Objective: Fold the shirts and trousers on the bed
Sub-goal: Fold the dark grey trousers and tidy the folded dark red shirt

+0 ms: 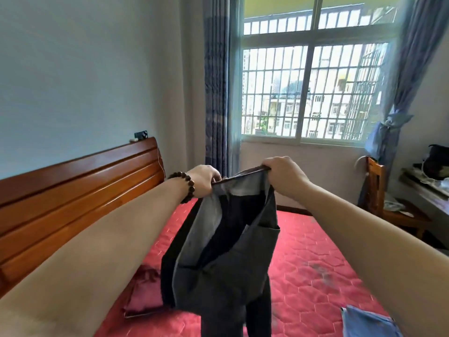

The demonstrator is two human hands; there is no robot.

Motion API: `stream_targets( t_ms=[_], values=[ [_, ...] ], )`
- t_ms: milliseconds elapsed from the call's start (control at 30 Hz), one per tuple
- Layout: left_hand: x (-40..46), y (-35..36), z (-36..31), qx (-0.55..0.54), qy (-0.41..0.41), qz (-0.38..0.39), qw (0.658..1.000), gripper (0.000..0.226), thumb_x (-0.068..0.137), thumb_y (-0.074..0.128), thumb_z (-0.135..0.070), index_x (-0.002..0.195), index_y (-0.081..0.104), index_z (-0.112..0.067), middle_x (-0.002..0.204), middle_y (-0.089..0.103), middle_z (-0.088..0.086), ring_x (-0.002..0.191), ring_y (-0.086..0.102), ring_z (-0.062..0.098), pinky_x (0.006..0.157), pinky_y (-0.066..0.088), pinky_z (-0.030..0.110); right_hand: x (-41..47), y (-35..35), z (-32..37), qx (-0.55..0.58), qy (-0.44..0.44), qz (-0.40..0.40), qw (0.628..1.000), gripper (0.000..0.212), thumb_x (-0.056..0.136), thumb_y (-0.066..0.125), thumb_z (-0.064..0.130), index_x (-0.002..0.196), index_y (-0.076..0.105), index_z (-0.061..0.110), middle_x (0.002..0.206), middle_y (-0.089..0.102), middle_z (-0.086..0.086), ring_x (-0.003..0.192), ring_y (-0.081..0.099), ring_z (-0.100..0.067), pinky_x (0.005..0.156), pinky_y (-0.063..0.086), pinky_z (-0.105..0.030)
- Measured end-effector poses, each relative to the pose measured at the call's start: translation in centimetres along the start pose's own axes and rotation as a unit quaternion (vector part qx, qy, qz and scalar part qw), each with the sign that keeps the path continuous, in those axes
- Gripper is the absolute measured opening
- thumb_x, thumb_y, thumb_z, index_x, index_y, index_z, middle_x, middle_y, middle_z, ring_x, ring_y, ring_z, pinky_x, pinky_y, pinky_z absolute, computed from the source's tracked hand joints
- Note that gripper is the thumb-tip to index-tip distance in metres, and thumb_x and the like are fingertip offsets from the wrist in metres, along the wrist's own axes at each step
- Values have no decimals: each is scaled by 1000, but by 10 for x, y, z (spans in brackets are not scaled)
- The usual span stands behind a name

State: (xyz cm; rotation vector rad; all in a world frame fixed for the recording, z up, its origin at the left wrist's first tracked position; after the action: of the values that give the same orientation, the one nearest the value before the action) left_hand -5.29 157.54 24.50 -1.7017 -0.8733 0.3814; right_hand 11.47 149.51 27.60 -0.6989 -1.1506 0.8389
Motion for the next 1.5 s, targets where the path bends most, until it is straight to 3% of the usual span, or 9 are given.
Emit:
stream_targets(
  t_ms=[200, 467, 633, 733, 900, 1000, 1200, 1367, 1500],
  values=[
    [-33, 9, 83, 7, -100, 7, 995, 23, 81, 57, -8, 63, 63, -21, 74, 66, 0, 76, 63, 18, 57, 43, 22, 22, -29, -37, 33, 15, -31, 999, 36, 80, 41, -7, 93, 72, 4, 92, 67, -11, 85, 58, -26, 69, 44, -29],
    [-43, 6, 105, -89, -59, -31, 994, 27, 79, 54, 6, 96, 55, -14, 78, 66, 8, 64, 62, 19, 55, 51, 28, 29, -18, -83, 3, 30, 1, 1000, 35, 82, 47, -7, 97, 75, 9, 98, 70, -12, 90, 60, -25, 76, 42, -26],
    [-49, -38, 89, -164, 21, -110, 980, 39, 78, 40, 18, 74, 53, -19, 65, 54, 8, 51, 44, 9, 50, 39, 24, 20, -17, -104, -58, 3, 120, 991, 13, 79, 69, 5, 86, 69, 17, 84, 69, -6, 77, 60, -25, 69, 43, -28],
    [-50, -51, 76, -141, 35, -79, 986, 45, 77, 36, 21, 68, 70, -9, 50, 58, -12, 44, 47, 2, 49, 36, 13, 10, -18, -110, 26, -12, 137, 990, 32, 80, 68, -1, 75, 50, 25, 68, 62, 3, 63, 52, -21, 62, 44, -29],
    [-52, -63, 85, -82, 42, -17, 996, 20, 81, 67, -37, 100, 70, -32, 88, 62, -28, 83, 58, -4, 74, 42, 16, -2, -27, -118, 176, -18, 80, 981, 47, 79, 49, -20, 56, 62, 19, 64, 62, 3, 65, 53, -13, 66, 43, -26],
    [-51, -72, 83, 1, 67, -21, 998, 31, 77, 78, -28, 105, 67, -34, 98, 60, -20, 94, 55, -3, 82, 44, 16, -5, -18, -114, 122, -53, 107, 985, 57, 77, 45, -19, 59, 70, 30, 76, 67, 2, 77, 59, -10, 74, 46, -20],
    [-53, -106, 64, -51, 90, -180, 978, 22, 78, 76, -7, 79, 69, -28, 72, 67, -18, 72, 59, -9, 69, 41, 12, -38, 15, -116, -28, -107, 134, 985, 24, 66, 41, 9, 62, 64, 11, 74, 60, 3, 67, 56, -13, 71, 47, -28],
    [-57, -108, 66, -77, 79, -222, 969, 24, 78, 76, -7, 74, 69, -30, 69, 64, -31, 71, 59, -9, 66, 38, 0, -72, 35, -124, -38, -91, 164, 982, 38, 79, 52, 69, 78, 61, 31, 89, 57, 17, 79, 58, -5, 78, 46, -22],
    [-56, -108, 90, -135, 33, -214, 967, 17, 79, 74, -6, 74, 71, -22, 71, 68, -13, 66, 59, -3, 69, 46, 11, -68, 26, -145, 143, 20, 59, 988, 60, 62, 67, 73, 78, 60, 15, 74, 61, -2, 70, 56, -24, 70, 49, -38]
  ],
)
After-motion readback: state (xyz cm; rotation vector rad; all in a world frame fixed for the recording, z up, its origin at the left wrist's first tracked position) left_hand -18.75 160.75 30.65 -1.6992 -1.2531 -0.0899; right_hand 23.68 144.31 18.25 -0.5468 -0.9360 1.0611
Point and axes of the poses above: each hand's wrist, its own x-axis towards the middle knuckle, its own y-axis out of the palm, z = x × y, the point moved 9 cm from there along x, towards the middle knuckle
